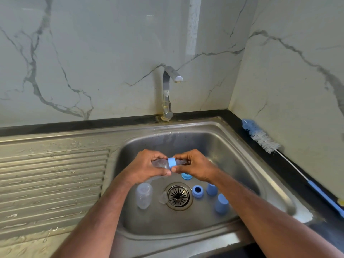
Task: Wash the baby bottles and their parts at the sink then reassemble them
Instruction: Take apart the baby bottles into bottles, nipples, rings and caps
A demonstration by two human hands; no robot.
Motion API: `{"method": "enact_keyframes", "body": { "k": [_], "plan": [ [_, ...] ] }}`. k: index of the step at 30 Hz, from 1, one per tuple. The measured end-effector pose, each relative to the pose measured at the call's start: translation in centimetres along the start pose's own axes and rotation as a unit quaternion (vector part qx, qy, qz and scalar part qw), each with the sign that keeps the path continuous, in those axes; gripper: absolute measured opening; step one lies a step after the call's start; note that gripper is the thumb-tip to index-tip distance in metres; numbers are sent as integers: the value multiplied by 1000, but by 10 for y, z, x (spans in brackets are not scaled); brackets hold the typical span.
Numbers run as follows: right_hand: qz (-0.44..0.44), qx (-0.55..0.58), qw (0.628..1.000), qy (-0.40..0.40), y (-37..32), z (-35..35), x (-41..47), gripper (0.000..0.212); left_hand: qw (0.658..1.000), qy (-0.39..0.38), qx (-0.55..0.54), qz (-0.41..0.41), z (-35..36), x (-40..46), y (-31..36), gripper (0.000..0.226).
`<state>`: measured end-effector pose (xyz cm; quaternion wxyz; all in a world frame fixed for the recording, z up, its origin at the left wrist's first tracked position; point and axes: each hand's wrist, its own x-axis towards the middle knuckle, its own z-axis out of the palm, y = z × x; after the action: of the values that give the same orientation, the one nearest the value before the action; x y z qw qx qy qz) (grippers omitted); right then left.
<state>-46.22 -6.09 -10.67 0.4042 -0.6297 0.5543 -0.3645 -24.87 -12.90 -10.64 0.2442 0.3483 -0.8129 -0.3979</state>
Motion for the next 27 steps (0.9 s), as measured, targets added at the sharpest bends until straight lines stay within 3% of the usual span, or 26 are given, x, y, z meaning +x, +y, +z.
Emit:
{"method": "enact_keyframes", "body": {
  "k": [3,8,12,15,19,23,27],
  "plan": [
    [-33,-1,999,-22,0,0,-1,40,998,-26,-51,-21,-3,-3,-3,37],
    [3,82,996,-21,2,-2,1,75,999,8,-46,-12,-1,1,-6,50],
    [67,50,996,29,-1,3,3,44,1000,10,-13,-4,-1,3,-9,44],
    [63,32,997,24,2,5,5,24,1000,1,-2,0,2,4,-10,41],
    [-13,42,999,29,5,4,7,47,1000,9,-2,0,2,5,-11,41],
    [-12,82,996,17,5,5,7,58,1000,5,-7,1,2,5,-12,37],
    [75,99,992,23,1,9,6,36,1000,9,-12,5,2,4,-11,42]
  ]
}}
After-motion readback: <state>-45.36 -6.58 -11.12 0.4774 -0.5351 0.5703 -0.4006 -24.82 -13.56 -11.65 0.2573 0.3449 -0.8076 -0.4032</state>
